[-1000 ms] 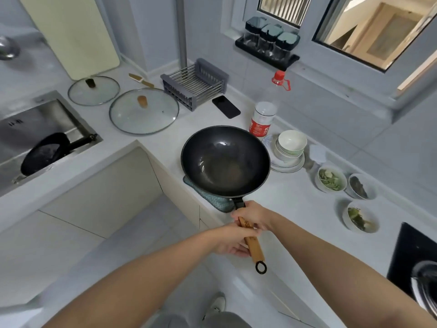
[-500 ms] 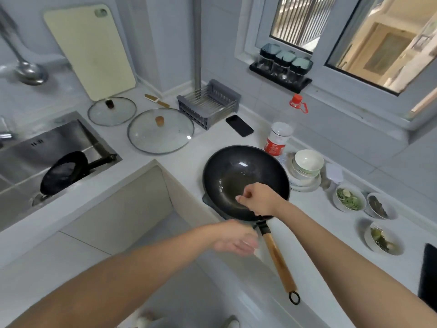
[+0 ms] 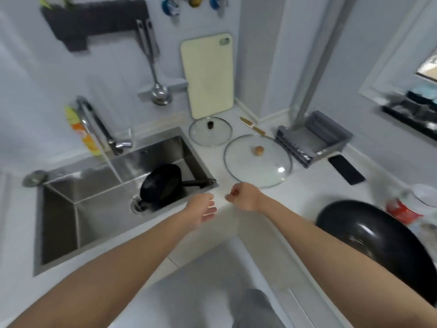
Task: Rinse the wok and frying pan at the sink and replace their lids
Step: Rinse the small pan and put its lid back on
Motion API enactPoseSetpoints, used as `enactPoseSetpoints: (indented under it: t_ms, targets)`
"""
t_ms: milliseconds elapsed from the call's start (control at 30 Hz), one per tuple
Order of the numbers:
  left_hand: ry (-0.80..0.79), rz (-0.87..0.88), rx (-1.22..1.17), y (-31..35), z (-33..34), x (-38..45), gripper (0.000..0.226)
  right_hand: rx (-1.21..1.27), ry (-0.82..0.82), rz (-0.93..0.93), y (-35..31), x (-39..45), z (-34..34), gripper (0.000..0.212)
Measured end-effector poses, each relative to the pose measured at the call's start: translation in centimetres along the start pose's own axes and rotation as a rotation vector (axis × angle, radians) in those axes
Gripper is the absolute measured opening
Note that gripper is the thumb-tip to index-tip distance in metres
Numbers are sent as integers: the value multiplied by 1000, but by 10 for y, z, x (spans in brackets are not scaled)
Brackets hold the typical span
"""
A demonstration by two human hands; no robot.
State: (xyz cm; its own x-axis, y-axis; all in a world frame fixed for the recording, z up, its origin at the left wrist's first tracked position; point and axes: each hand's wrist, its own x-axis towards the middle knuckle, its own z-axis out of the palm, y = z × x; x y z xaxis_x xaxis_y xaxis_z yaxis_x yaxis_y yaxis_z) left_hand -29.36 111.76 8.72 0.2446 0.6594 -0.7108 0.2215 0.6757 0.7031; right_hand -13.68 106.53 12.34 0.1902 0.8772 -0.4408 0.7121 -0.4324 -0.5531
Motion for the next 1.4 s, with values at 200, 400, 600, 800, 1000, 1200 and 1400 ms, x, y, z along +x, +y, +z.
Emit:
enactPoseSetpoints:
  t_ms: [200,400,600,800,1000,1200,1400]
  targets:
    - [231,-83,-302,42,-77,81,23,-298,-136,-116,-65,154,22,31]
    - [342,-196,-397,58,-96,140,17,-367,-316,-216,-76,269,55,30]
    - [433,-288,-411,66,-98,174,4,-463,-585,-129,-43,328,115,53]
    - [428,-352,-423,64,-99,195,9,-239,-741,-84,-88,325,87,16]
    - [325,-359,-521,86,-104,196,34,-57,-863,17,-124,318,59,16]
    - [291,-298,-674,85,-123,191,31,-99,-808,-138,-162,297,48,21]
    - [363,-173,-729,99,-152,183,20,-108,-785,-233,-197,293,41,27]
